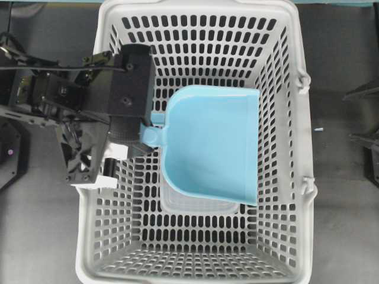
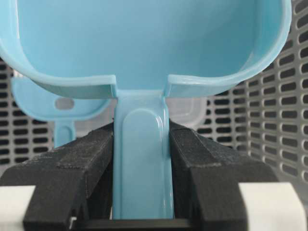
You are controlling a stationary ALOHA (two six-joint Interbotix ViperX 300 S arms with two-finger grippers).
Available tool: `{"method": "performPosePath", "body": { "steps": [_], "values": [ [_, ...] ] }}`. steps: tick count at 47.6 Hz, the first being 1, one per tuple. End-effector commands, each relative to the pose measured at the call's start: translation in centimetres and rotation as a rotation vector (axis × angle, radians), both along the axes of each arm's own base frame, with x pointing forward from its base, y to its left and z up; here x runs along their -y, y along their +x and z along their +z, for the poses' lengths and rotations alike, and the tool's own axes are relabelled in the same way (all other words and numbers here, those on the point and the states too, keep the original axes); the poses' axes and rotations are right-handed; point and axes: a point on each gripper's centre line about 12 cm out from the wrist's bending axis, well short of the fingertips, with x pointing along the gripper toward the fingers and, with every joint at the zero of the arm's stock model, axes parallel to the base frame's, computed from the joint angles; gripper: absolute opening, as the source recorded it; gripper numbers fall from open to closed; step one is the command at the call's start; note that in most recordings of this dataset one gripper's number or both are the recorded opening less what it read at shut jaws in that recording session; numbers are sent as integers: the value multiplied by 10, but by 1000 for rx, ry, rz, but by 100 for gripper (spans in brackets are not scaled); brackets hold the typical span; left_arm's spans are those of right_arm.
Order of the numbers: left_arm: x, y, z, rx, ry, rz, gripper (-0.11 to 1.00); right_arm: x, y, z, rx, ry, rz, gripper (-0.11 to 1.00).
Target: Pick up the dustpan from the shopping basket with the left arm.
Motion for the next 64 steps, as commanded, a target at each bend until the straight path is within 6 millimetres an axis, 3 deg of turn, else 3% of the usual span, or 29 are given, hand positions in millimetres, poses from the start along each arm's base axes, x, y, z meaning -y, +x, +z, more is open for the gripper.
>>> {"method": "performPosePath", "body": {
  "steps": [1, 64],
  "values": [
    [0, -6, 11, 38, 0, -3, 28, -1, 1, 3, 11, 5, 3, 79],
    [-2, -1, -3, 63, -1, 0, 28, -1, 1, 0, 3, 29, 7, 79]
  ]
}}
